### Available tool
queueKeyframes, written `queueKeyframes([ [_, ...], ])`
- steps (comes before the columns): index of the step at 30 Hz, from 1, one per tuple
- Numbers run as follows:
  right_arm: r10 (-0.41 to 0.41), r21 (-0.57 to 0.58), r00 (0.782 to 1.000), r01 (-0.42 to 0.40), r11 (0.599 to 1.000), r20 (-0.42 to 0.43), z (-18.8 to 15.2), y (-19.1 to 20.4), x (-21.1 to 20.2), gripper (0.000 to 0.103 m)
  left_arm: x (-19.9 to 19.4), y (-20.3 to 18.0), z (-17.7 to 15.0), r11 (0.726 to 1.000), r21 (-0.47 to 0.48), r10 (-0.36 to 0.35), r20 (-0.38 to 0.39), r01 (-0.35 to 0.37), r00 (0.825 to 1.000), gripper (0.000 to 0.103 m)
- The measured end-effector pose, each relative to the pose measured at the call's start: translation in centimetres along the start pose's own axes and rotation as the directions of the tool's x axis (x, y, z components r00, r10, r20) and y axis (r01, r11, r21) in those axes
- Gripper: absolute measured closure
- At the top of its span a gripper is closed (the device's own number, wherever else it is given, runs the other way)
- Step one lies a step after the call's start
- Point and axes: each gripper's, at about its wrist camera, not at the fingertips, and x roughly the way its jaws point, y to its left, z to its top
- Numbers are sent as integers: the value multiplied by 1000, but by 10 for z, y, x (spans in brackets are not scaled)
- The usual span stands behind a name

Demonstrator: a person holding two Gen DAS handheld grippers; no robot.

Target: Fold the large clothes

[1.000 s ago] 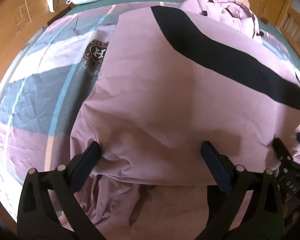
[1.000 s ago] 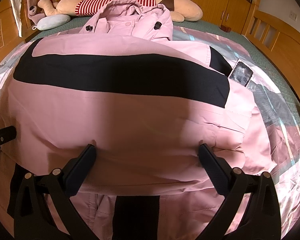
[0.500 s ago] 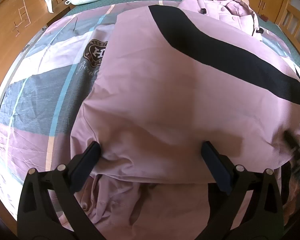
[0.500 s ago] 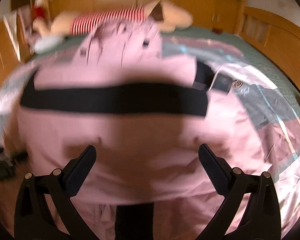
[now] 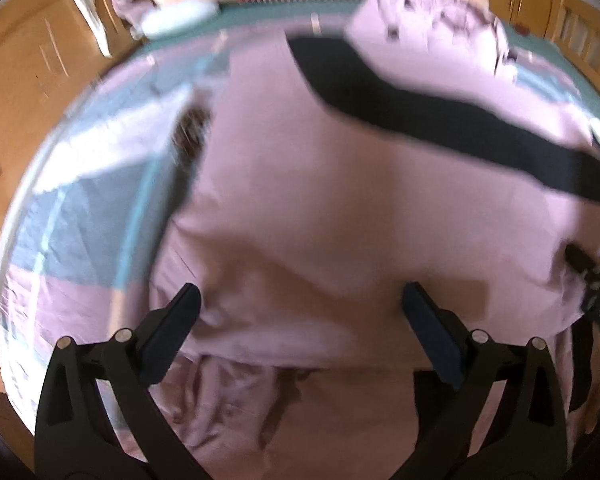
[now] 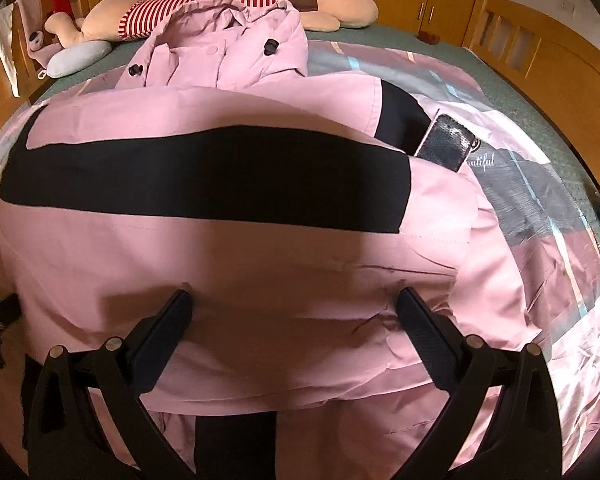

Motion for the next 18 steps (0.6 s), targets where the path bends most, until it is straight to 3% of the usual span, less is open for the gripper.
queueKeyframes([
  [6, 87, 84, 992, -95, 992, 90, 9, -6, -30, 1, 4, 6, 3, 999, -15, -32, -29, 32, 999, 2],
  [11, 106, 90, 989, -116, 989, 106, 60, 11, -30, 1, 5, 5, 4, 999, -3, -34, -43, 33, 999, 2],
  [14, 56, 42, 998, -57, 998, 27, 89, 37, -1, 1, 4, 4, 2, 999, 15, -34, -47, 34, 998, 2],
  [16, -1, -7, 999, 1, 1000, -46, 89, 46, 24, 1, 4, 4, 2, 999, 28, -38, -49, 40, 998, 2],
  [18, 0, -20, 998, -1, 1000, -68, 83, 48, 40, 1, 3, 3, 1, 998, 41, -46, -47, 47, 998, 2],
])
